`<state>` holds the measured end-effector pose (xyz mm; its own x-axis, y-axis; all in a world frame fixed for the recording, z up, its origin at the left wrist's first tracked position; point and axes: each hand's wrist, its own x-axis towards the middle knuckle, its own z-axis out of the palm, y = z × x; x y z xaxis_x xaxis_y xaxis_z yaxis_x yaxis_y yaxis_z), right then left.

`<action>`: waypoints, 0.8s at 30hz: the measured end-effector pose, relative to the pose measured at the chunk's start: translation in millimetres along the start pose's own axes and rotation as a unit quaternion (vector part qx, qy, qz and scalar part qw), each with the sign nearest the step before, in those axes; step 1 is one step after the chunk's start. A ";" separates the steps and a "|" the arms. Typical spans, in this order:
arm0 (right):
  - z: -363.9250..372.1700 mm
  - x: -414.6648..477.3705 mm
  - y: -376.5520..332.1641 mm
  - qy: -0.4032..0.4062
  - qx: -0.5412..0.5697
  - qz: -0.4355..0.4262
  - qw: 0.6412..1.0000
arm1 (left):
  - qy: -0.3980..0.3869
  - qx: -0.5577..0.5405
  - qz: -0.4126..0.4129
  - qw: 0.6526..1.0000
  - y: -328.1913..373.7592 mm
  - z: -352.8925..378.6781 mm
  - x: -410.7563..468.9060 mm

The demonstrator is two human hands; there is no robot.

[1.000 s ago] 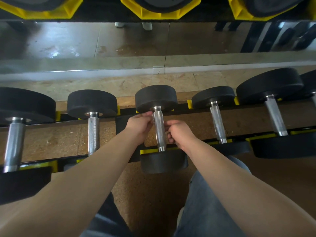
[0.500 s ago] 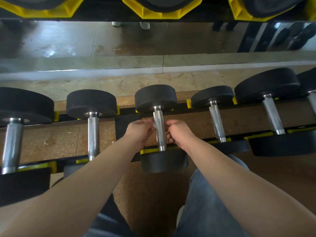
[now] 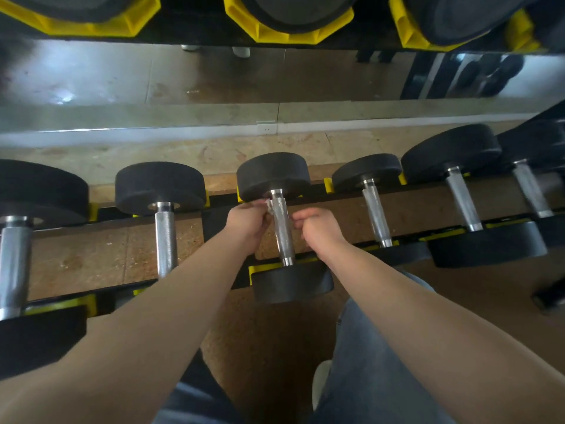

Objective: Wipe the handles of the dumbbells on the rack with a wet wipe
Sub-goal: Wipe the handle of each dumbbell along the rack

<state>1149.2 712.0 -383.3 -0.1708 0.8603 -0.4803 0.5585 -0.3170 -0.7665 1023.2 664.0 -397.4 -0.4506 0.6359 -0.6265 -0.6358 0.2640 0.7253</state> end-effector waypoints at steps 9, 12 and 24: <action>0.1 -32.5 -6.3 0.012 -0.104 -0.079 0.991 | -0.105 0.482 -0.023 0.870 -6.8 -28.8 -23.7; 2.4 -34.4 -4.0 0.021 -0.119 -0.087 0.989 | 0.009 0.304 0.052 0.951 -0.4 -25.1 -16.0; 6.0 -36.4 -3.2 0.110 -0.119 -0.086 0.983 | -0.202 0.622 0.275 0.705 -11.7 -36.1 -29.2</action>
<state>1148.7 679.3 -365.9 -0.1141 0.9669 -0.2282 0.7160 -0.0792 -0.6936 1021.2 616.2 -397.8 -0.0391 0.9785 -0.2027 0.7201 0.1682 0.6732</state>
